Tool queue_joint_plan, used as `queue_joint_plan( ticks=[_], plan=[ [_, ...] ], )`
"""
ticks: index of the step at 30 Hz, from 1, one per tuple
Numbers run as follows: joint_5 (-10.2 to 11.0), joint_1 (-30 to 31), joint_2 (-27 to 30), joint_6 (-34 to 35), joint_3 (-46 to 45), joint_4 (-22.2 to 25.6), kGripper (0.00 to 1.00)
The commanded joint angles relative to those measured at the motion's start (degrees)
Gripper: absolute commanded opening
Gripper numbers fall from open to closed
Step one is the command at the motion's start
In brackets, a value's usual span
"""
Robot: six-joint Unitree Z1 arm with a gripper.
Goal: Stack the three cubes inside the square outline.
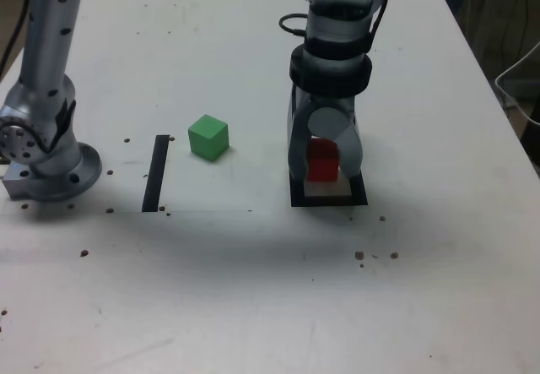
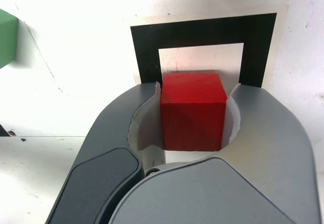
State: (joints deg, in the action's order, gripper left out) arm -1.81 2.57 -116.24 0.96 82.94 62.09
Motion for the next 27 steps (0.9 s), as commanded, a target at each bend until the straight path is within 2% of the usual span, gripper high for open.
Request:
queue_joint_plan(
  ticks=[1,7,11,14,20,27],
  plan=[
    [-0.15,-0.02,-0.30,-0.27,0.00,-0.11,0.47],
    [-0.28,-0.02,-0.39,-0.88,-0.30,-0.55,0.68],
    [-0.57,-0.02,-0.46,-0.96,-0.88,-0.74,0.88],
    [-0.44,-0.02,-0.49,-0.84,-1.06,-0.74,0.98],
    [0.73,-0.02,-0.49,-0.76,-0.62,-0.83,0.99],
    [0.93,-0.02,-0.48,-0.81,-0.33,-0.88,0.99]
  ],
)
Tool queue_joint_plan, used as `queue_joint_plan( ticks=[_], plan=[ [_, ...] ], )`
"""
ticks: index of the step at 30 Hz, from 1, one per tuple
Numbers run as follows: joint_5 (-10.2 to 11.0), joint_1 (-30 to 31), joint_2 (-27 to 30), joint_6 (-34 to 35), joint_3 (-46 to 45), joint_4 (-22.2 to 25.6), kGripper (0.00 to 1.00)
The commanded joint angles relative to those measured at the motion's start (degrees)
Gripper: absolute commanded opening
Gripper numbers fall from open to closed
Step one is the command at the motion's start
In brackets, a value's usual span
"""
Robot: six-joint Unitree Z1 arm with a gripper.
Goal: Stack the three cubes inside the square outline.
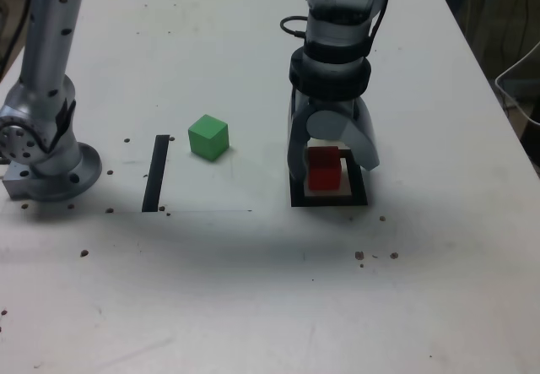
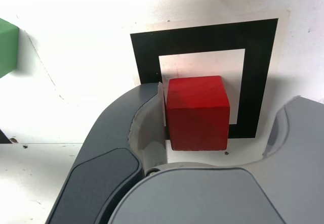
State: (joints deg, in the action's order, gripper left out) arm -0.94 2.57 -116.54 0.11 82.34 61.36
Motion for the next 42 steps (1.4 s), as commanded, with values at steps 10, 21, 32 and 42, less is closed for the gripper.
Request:
queue_joint_plan(
  ticks=[10,21,32,42],
  plan=[
    [0.15,-0.02,0.20,-0.19,0.65,0.13,0.99],
    [3.26,-1.37,2.60,-0.20,3.05,6.14,0.99],
    [6.94,-5.35,2.63,-3.08,6.50,11.48,0.99],
    [8.39,-11.96,-0.70,-7.48,9.80,13.21,0.99]
  ],
)
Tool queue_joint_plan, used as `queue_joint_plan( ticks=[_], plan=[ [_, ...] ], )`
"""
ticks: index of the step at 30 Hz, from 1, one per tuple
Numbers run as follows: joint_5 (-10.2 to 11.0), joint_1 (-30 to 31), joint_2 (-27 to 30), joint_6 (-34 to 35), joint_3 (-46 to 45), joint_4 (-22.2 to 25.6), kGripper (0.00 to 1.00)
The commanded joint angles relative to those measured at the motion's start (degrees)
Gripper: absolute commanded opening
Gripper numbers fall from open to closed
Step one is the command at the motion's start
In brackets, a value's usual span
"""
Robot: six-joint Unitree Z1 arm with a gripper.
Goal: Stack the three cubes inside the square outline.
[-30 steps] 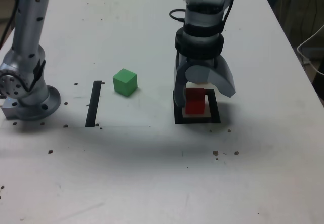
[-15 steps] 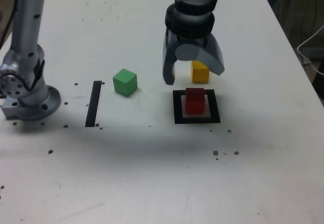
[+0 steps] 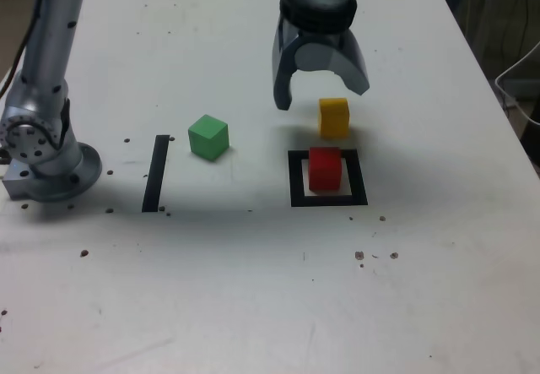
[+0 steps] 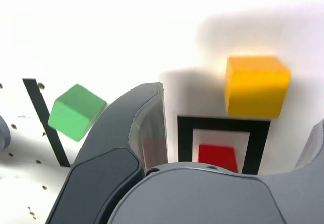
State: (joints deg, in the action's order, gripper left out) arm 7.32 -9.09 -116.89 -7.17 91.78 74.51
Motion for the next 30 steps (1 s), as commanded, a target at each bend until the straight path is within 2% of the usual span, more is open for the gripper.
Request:
queue_joint_plan(
  ticks=[1,9,19,30],
  plan=[
    [0.19,-0.59,-0.56,-0.36,0.62,0.01,0.99],
    [0.18,-1.51,-2.14,-0.65,1.15,-1.20,0.99],
    [-1.31,-1.77,-5.03,-0.97,1.27,-4.63,0.98],
    [-1.11,-2.69,-7.14,-1.27,2.09,-5.98,0.84]
  ],
)
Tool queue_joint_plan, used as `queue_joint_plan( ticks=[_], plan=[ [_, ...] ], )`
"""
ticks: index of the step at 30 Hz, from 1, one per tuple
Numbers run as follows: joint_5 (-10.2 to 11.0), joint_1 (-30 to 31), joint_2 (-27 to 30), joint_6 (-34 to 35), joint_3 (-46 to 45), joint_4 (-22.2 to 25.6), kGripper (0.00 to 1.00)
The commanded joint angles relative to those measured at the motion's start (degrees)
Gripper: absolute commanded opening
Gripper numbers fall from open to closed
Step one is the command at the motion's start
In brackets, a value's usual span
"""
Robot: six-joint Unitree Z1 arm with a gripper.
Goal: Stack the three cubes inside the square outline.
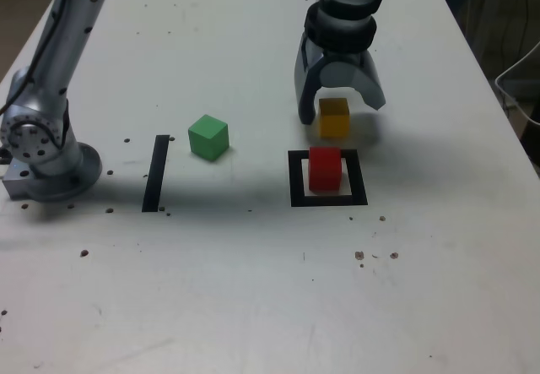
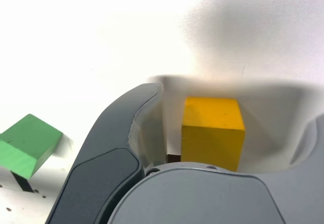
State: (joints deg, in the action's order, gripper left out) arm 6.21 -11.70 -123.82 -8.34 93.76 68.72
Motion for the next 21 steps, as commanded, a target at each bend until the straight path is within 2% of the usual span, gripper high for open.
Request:
queue_joint_plan(
  ticks=[1,11,21],
  plan=[
    [-0.04,-0.08,-0.25,-0.10,0.13,-0.30,0.83],
    [-0.13,-0.08,-0.90,-0.06,0.14,-1.11,0.75],
    [0.05,0.12,-0.88,1.05,-0.27,-1.44,0.40]
  ],
)
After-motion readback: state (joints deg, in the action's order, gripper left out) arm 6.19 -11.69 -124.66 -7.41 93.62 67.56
